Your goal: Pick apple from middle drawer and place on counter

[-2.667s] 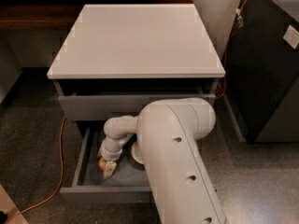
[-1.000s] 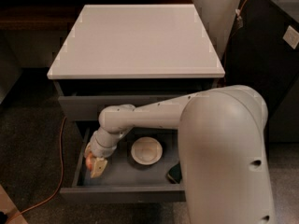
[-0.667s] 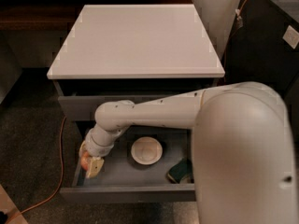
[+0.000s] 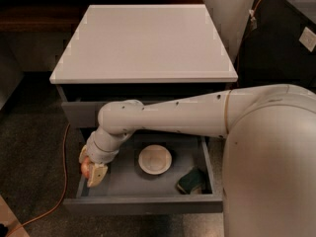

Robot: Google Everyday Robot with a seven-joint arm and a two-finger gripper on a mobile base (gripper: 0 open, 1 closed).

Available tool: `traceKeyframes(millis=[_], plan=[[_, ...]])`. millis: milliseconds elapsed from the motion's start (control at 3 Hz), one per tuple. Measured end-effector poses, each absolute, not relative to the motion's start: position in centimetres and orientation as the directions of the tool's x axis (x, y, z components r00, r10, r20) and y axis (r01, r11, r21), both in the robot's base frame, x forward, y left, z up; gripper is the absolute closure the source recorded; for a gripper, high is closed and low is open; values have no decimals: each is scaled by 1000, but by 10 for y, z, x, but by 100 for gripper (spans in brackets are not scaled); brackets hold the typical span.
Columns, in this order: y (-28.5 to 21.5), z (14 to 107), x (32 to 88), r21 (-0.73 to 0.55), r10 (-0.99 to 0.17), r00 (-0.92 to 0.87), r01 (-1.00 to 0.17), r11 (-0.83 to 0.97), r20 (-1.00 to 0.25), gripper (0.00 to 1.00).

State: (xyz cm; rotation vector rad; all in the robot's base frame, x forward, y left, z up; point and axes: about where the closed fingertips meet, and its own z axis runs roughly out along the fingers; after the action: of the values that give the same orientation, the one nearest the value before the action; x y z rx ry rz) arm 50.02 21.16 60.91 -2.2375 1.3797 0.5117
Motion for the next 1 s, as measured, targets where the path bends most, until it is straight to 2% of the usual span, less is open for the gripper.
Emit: traceKeyframes(millis=[1000], plan=[[165, 730, 476, -270, -714, 377, -926, -265, -591, 100]])
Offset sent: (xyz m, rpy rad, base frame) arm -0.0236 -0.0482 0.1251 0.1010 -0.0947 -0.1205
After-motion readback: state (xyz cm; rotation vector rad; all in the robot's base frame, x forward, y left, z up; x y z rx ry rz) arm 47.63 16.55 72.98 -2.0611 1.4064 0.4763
